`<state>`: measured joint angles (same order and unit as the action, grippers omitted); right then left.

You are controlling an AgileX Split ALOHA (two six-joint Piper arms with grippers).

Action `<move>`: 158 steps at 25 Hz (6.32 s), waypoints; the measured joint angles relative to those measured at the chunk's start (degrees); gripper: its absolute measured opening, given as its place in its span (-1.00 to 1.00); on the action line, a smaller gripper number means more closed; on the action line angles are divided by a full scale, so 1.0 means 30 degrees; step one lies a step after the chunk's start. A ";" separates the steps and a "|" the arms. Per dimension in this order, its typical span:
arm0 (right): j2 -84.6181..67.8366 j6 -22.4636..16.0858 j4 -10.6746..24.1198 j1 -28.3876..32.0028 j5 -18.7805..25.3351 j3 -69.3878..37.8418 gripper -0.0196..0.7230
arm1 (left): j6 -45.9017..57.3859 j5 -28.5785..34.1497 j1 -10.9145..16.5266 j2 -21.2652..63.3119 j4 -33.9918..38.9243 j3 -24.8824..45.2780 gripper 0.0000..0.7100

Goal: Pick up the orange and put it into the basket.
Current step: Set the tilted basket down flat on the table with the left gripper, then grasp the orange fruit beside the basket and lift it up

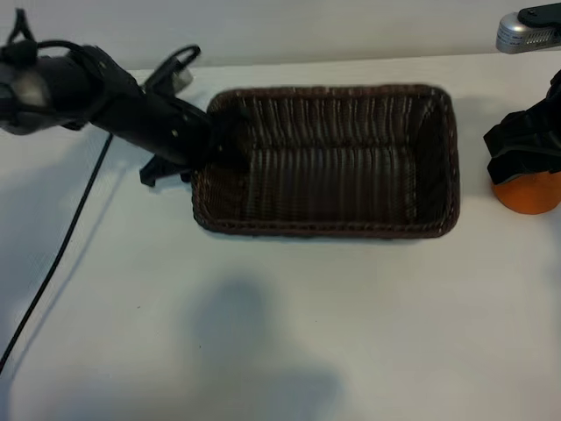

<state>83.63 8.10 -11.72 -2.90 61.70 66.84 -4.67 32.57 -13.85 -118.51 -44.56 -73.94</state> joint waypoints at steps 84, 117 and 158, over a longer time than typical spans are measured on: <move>0.0000 0.0050 0.0056 0.0000 0.0111 0.0000 0.64 | -0.2042 1.0037 0.8165 1.5075 0.9655 -0.4619 0.68; 0.0000 0.0059 0.0056 0.0000 0.0156 0.0000 0.64 | -0.1413 0.7977 0.7447 3.7416 1.1919 1.4162 0.55; 0.2064 -0.3471 0.3518 0.0000 -0.3054 0.0000 0.64 | 0.2556 1.0011 0.1440 3.9671 1.5155 1.5083 0.55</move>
<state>89.83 -2.31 -1.16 -2.90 52.54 66.84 3.00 62.60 -9.53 0.50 0.90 -28.69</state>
